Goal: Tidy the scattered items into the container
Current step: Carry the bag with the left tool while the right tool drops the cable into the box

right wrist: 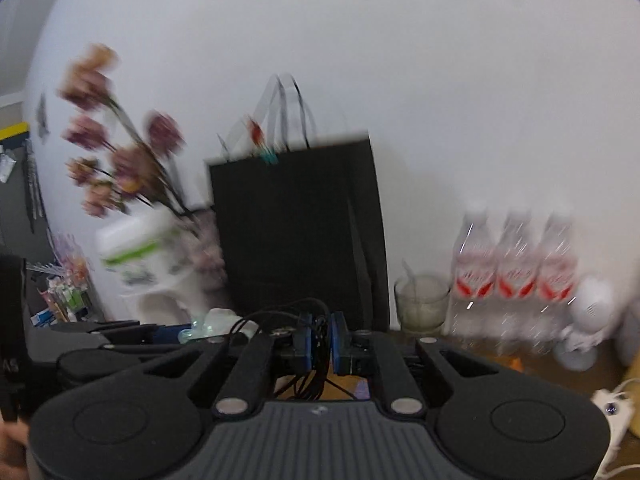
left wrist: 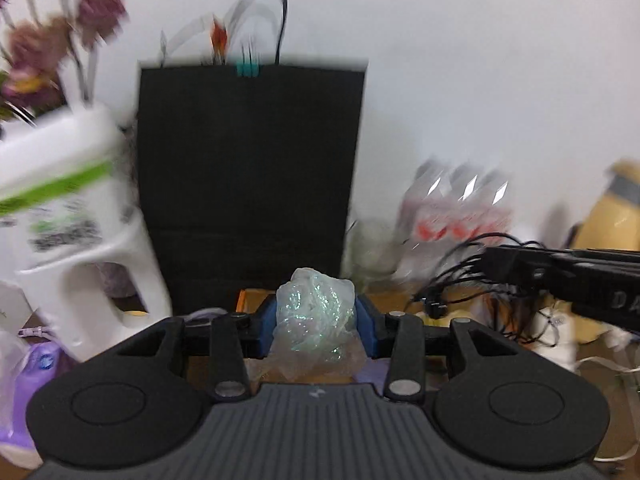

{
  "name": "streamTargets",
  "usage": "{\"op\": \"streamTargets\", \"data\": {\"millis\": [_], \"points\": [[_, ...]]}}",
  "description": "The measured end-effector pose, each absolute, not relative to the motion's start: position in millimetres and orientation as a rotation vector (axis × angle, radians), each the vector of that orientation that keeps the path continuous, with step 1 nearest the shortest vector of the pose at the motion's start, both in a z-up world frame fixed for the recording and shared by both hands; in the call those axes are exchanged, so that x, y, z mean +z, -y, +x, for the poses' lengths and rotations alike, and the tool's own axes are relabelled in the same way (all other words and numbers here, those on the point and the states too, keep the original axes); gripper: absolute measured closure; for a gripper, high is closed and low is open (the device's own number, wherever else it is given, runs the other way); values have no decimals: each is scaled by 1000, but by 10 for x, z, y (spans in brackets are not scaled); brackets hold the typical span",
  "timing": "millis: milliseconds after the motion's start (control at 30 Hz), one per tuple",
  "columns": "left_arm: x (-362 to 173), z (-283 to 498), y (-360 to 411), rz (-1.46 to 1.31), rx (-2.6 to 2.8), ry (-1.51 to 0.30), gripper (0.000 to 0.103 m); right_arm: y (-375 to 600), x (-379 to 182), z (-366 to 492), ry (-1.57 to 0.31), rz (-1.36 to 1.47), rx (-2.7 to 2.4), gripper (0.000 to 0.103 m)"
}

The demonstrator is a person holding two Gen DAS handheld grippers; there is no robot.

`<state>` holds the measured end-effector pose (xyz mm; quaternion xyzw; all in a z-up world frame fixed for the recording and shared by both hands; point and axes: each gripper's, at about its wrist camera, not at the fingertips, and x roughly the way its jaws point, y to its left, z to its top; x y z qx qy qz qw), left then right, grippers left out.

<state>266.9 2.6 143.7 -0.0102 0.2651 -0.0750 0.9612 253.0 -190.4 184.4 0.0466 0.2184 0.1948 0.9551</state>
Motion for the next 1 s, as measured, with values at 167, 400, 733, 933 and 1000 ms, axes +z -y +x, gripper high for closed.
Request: {"op": "streamTargets", "data": {"millis": [167, 400, 733, 933, 1000], "points": [[883, 3416, 64, 10, -98, -689, 61, 1775, 1270, 3384, -595, 101, 361, 95], [518, 3821, 205, 77, -91, -813, 60, 1651, 671, 4025, -782, 148, 355, 95], [759, 3813, 17, 20, -118, -910, 29, 1791, 709, 4110, -959, 246, 286, 64], [1267, 3509, -83, -23, -91, -922, 12, 1993, 1379, 3687, -939, 148, 227, 23], [1429, 3350, -55, -18, -101, -910, 5, 2055, 1558, 3488, -928, 92, 193, 18]]}}
